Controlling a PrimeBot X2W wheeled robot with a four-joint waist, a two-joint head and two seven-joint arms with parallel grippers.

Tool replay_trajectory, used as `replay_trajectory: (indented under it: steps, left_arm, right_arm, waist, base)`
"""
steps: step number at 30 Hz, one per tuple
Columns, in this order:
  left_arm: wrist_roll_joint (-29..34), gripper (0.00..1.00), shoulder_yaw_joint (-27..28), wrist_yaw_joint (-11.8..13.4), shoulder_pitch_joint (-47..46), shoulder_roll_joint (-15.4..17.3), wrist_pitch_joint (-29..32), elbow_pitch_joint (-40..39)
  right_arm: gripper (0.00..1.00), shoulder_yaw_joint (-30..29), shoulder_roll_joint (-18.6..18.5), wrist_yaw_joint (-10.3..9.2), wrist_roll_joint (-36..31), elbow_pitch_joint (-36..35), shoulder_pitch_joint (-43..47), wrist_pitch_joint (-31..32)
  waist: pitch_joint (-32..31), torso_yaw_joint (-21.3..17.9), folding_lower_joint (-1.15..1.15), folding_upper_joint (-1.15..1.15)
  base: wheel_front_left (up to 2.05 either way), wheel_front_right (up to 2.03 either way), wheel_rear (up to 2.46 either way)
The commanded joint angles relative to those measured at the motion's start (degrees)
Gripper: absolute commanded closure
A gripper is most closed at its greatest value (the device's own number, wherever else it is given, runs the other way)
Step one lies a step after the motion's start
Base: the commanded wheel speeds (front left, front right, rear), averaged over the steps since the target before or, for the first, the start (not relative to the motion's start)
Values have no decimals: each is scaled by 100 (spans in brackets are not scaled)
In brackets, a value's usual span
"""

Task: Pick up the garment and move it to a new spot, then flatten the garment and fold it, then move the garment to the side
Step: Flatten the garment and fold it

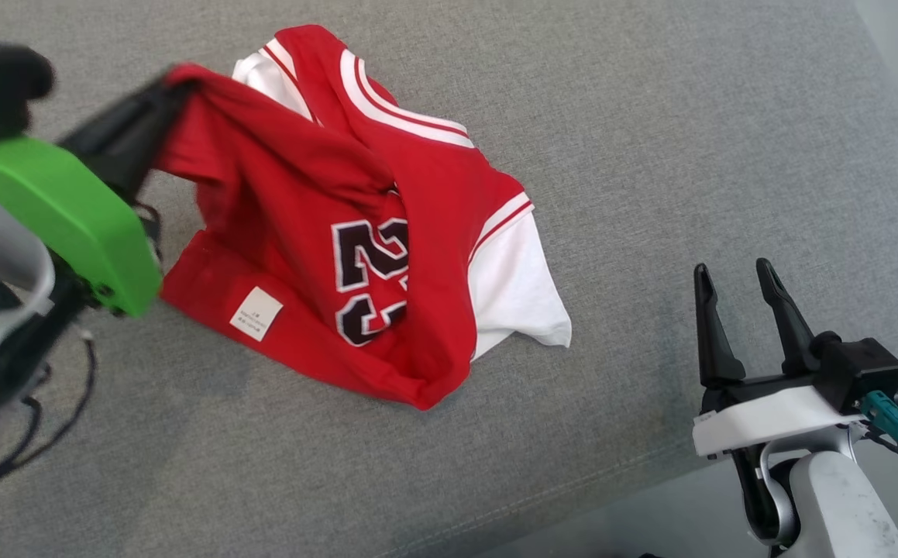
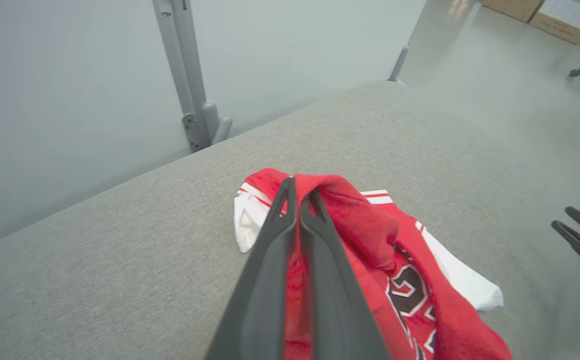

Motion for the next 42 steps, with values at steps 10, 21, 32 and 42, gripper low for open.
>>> replay_trajectory:
  steps: [10,21,32,42]
  left_arm:
    - [1004,100,269,-79,-1468,453,-483,2820]
    - [1353,0,453,21,-1625,175,-2143,4945]
    - [502,0,859,317,256,-156,-2516,3611]
    - [-276,0,1085,894,2723,-681,-2667,2478]
  right_arm:
    - [0,245,-1,-6,401,45,-432,-18]
    - [0,137,-2,-7,440,106,-340,-18]
    - [0,-117,-4,-6,90,117,-8,-18]
    - [0,-179,-6,-6,-185,66,229,-18]
  waist:
    - [638,-499,0,0]
    - [694,-561,0,0]
    - [-61,-93,0,0]
    - [-442,276,0,0]
  base:
    - [0,0,0]
    - [0,0,0]
    - [0,0,0]
    - [0,0,0]
